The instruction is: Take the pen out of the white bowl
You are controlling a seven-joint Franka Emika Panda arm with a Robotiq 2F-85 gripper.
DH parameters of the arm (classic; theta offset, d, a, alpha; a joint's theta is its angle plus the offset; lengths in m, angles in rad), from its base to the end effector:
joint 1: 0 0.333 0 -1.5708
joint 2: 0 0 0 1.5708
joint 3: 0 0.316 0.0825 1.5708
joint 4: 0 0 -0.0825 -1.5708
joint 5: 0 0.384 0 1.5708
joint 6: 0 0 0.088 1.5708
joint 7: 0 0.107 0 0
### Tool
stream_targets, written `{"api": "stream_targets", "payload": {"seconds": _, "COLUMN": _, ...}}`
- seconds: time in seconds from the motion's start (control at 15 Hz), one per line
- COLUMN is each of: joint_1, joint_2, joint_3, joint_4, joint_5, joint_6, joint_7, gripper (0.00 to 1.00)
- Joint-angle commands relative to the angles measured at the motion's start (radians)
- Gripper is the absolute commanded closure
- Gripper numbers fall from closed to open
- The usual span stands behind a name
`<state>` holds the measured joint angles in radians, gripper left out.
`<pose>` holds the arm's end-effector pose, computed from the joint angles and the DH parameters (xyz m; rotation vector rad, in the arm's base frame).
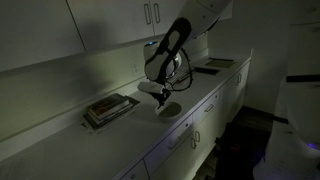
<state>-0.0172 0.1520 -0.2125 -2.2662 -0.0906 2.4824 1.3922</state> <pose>0.5262 -0.1224 0.3003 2.2154 -2.1669 0.1626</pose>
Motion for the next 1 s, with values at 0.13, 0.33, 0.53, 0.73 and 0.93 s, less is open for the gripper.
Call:
{"api": "stream_targets", "payload": {"seconds": 0.13, "joint_1": 0.049, "joint_2": 0.001, "joint_3": 0.09, "joint_4": 0.025, "joint_5": -0.008, "joint_6": -0.082, "joint_7": 0.087, "gripper": 0.97}}
{"api": "stream_targets", "payload": {"seconds": 0.33, "joint_1": 0.093, "joint_2": 0.039, "joint_3": 0.132, "joint_4": 0.051, "joint_5": -0.002, "joint_6": -0.1, "joint_7": 0.229, "gripper": 0.97}}
{"api": "stream_targets", "payload": {"seconds": 0.53, "joint_1": 0.117, "joint_2": 0.099, "joint_3": 0.153, "joint_4": 0.098, "joint_5": 0.023, "joint_6": -0.128, "joint_7": 0.304, "gripper": 0.97}}
{"api": "stream_targets", "payload": {"seconds": 0.73, "joint_1": 0.129, "joint_2": 0.165, "joint_3": 0.151, "joint_4": 0.138, "joint_5": 0.023, "joint_6": -0.106, "joint_7": 0.306, "gripper": 0.97}}
{"api": "stream_targets", "payload": {"seconds": 0.93, "joint_1": 0.132, "joint_2": 0.223, "joint_3": 0.154, "joint_4": 0.184, "joint_5": 0.043, "joint_6": -0.109, "joint_7": 0.28, "gripper": 0.93}}
